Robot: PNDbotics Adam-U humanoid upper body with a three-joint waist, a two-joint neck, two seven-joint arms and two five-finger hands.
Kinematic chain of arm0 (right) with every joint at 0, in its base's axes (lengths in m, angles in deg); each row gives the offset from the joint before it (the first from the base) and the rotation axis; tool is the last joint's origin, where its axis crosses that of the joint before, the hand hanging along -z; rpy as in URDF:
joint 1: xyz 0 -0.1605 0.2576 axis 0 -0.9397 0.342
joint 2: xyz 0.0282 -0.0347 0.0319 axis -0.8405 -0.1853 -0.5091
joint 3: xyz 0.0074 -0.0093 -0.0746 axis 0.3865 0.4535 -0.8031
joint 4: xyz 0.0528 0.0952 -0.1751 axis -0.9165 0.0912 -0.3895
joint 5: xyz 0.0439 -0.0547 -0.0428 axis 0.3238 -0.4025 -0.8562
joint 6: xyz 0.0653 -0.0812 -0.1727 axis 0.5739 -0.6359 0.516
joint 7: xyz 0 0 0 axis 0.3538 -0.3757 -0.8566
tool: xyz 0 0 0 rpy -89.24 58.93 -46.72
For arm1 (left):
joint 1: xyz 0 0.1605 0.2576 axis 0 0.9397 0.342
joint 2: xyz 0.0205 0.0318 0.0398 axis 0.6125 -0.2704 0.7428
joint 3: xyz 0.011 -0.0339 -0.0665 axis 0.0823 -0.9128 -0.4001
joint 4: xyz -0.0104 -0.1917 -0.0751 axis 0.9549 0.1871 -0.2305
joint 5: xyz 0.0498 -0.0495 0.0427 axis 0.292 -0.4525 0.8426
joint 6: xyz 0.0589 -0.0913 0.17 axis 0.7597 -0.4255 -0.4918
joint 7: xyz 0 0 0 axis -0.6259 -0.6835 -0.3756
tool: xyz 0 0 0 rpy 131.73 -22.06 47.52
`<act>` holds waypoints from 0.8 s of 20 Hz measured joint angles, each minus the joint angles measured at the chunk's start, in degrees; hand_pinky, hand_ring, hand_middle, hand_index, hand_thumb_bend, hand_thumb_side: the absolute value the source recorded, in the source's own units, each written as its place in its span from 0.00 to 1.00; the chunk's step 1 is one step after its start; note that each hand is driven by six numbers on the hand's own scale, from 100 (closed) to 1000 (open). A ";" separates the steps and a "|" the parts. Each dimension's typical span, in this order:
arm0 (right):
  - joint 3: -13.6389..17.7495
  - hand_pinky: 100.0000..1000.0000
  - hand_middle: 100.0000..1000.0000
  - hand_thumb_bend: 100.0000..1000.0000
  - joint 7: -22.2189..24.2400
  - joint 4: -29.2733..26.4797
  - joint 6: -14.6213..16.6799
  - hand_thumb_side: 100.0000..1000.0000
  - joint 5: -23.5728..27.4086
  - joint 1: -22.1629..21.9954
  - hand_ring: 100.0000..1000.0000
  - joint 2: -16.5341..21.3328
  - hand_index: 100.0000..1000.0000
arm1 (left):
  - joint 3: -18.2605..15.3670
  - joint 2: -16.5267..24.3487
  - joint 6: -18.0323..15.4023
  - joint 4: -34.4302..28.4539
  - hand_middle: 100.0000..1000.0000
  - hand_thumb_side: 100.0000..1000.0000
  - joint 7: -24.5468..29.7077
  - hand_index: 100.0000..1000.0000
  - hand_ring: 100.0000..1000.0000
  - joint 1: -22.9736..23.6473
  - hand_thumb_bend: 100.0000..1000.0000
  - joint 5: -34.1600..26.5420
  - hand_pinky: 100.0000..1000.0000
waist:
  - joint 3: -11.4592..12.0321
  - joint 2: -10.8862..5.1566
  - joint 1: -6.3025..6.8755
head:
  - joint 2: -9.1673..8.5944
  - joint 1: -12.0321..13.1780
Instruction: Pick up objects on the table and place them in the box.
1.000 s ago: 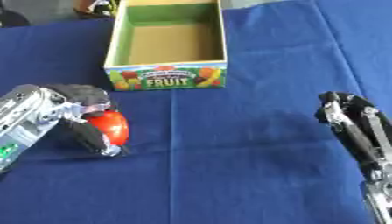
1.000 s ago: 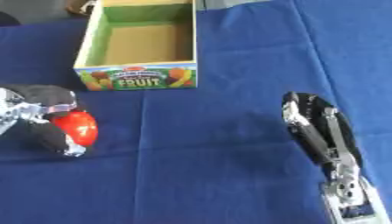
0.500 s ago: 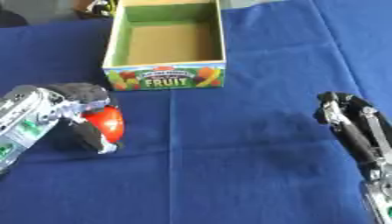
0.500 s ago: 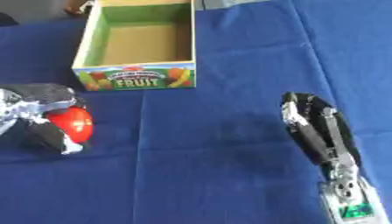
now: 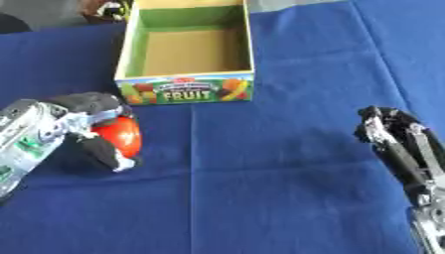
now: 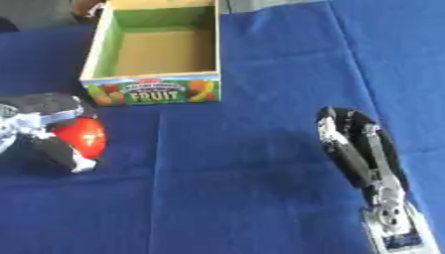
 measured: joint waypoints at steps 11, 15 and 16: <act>0.00 0.60 0.44 0.00 -0.10 0.00 -0.07 0.62 0.00 -0.05 0.55 0.09 0.67 | -6.08 4.98 0.15 -11.72 0.46 0.19 0.95 0.70 0.43 -2.65 0.00 -1.28 0.00 | 0.08 -0.67 0.77 | 0.36 -0.47; 0.00 0.60 0.44 0.00 -0.12 0.00 -0.08 0.62 0.06 -0.08 0.55 0.11 0.67 | -8.67 5.02 0.64 -13.88 0.44 0.18 0.38 0.69 0.41 -5.48 0.00 -1.94 0.00 | -0.09 -0.68 0.84 | 0.58 -0.42; 0.00 0.60 0.44 0.00 -0.12 0.00 -0.08 0.62 0.10 -0.09 0.55 0.12 0.67 | -9.12 4.94 0.64 -13.90 0.44 0.18 0.12 0.69 0.41 -6.51 0.00 -1.90 0.00 | -0.10 -0.69 0.86 | 0.59 -0.40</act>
